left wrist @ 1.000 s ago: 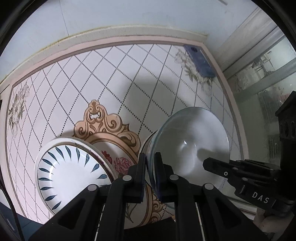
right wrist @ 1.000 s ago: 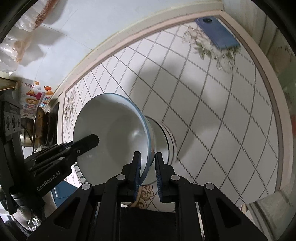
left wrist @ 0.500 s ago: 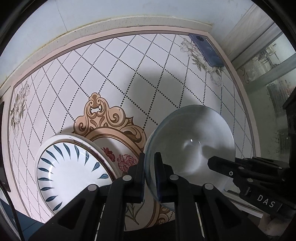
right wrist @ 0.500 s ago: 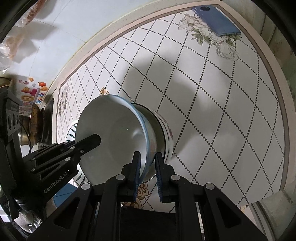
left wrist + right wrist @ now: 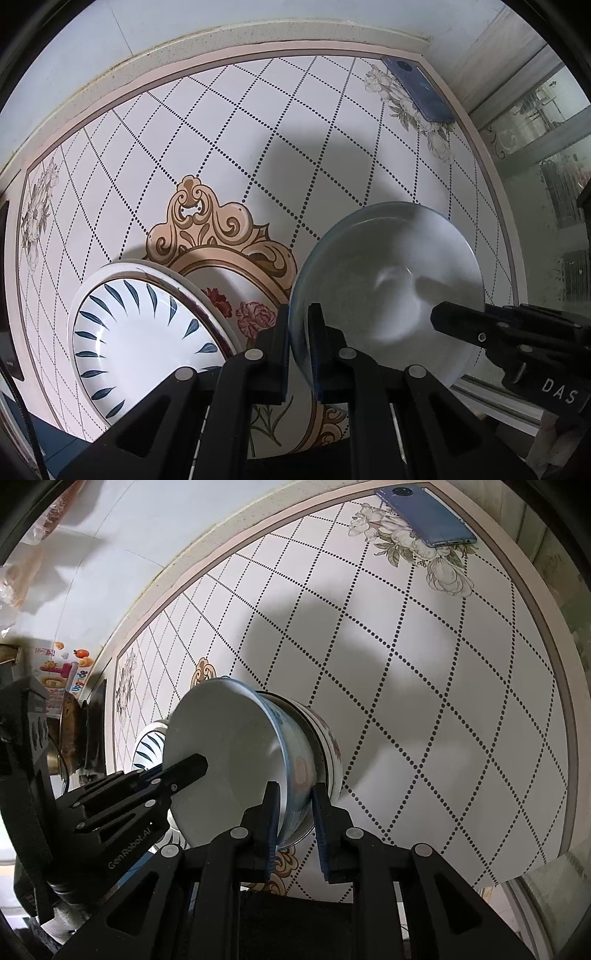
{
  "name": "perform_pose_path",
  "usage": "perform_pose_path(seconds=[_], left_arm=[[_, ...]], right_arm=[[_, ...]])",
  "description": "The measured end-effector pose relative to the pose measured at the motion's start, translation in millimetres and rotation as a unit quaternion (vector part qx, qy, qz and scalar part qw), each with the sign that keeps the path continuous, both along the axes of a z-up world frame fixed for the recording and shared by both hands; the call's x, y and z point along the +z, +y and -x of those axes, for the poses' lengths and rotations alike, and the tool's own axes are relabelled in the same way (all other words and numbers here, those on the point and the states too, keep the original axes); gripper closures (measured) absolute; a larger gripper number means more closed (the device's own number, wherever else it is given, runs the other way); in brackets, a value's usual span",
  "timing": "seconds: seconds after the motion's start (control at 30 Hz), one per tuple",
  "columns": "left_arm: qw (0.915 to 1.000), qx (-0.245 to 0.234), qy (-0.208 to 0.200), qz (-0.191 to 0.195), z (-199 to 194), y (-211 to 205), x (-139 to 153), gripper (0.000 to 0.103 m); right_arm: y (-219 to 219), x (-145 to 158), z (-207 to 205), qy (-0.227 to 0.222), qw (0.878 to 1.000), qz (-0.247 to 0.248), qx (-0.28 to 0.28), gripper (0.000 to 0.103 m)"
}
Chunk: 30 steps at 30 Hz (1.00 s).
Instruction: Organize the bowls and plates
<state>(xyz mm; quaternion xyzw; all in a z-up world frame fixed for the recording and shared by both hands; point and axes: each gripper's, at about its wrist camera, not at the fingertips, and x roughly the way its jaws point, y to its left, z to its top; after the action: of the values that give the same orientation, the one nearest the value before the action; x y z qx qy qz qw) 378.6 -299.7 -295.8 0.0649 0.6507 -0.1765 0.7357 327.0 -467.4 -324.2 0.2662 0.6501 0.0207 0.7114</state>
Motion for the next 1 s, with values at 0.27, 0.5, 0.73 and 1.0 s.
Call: perform_pose_path(seconds=[0.27, 0.5, 0.73, 1.0], left_arm=[[1.0000, -0.003, 0.002, 0.004, 1, 0, 1, 0.095], [0.9997, -0.010, -0.014, 0.017, 8, 9, 32, 0.094], [0.9980, -0.017, -0.044, 0.041, 21, 26, 81, 0.077], [0.9955, -0.025, -0.070, 0.058, 30, 38, 112, 0.022]], right_arm=[[-2, 2, -2, 0.011, 1.000, 0.007, 0.001, 0.079], [0, 10, 4, 0.014, 0.999, 0.038, 0.006, 0.074], [6, 54, 23, -0.027, 0.996, 0.087, -0.001, 0.033], [9, 106, 49, -0.072, 0.991, 0.105, -0.026, 0.013]])
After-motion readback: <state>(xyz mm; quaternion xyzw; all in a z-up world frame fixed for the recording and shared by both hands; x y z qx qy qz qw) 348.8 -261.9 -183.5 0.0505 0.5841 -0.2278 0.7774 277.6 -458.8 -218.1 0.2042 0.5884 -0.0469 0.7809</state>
